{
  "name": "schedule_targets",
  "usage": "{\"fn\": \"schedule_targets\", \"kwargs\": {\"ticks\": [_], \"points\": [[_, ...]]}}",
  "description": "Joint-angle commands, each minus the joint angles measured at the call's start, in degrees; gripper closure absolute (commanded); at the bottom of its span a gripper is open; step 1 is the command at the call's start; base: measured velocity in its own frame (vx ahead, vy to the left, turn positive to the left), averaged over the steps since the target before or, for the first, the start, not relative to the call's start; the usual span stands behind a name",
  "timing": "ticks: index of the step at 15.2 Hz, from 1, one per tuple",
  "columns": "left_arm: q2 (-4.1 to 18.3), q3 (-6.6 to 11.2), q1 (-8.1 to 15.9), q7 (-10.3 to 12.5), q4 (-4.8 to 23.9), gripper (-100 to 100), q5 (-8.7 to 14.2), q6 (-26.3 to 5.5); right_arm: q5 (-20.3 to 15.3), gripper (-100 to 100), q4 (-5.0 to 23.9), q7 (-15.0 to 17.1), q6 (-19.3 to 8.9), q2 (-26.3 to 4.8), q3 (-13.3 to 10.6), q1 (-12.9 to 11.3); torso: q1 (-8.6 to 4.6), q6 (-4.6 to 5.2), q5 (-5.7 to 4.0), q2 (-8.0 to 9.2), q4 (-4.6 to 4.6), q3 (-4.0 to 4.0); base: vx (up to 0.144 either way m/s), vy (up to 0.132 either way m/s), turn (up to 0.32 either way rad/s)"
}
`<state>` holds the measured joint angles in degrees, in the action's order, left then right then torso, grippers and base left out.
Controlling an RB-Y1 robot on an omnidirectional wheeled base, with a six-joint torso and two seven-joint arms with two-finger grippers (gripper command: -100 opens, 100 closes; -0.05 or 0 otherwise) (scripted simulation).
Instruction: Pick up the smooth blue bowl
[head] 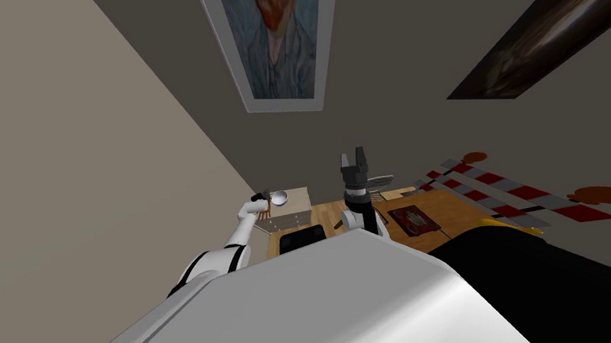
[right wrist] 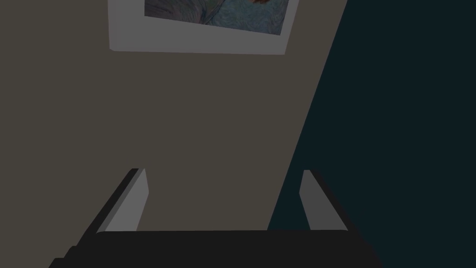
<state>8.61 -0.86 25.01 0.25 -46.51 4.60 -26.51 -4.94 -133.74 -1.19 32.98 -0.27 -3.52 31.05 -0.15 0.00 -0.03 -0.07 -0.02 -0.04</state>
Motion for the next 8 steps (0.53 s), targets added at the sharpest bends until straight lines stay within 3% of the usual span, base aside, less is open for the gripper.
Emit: {"fn": "schedule_targets", "kwargs": {"ticks": [1,2,5,6,8], "points": [[0.00,-0.06,0.58,-0.09,1.79,-100,0.24,-1.92,0.00,0,0.00,0.00,0.00,0.00,0.00,0.00,0.00,0.00,0.00,0.00,0.00,0.00,0.010,-0.022,-0.002],[-0.23,-0.11,2.57,-0.16,3.89,-100,0.49,-3.75,0.00,0,0.00,0.00,0.00,0.00,0.00,0.00,0.03,-0.01,0.00,0.01,0.00,0.00,0.011,-0.022,-0.001],[-0.23,-0.11,2.57,-0.16,4.97,-100,0.49,-4.35,0.00,0,0.00,0.00,0.00,0.00,0.00,0.00,0.06,-0.01,0.01,0.02,0.00,0.01,0.009,-0.017,-0.002],[-0.47,-0.16,4.48,-0.23,6.89,-100,0.73,-6.68,0.00,0,0.00,0.00,0.00,0.00,0.00,0.00,0.08,-0.01,0.01,0.03,0.01,0.02,0.008,-0.015,-0.005],[-0.47,-0.16,4.48,-0.23,8.03,-100,0.73,-6.68,0.00,0,0.00,0.00,0.00,0.00,0.00,0.00,0.06,0.00,0.01,0.02,0.01,0.01,0.010,-0.019,-0.005]]}}
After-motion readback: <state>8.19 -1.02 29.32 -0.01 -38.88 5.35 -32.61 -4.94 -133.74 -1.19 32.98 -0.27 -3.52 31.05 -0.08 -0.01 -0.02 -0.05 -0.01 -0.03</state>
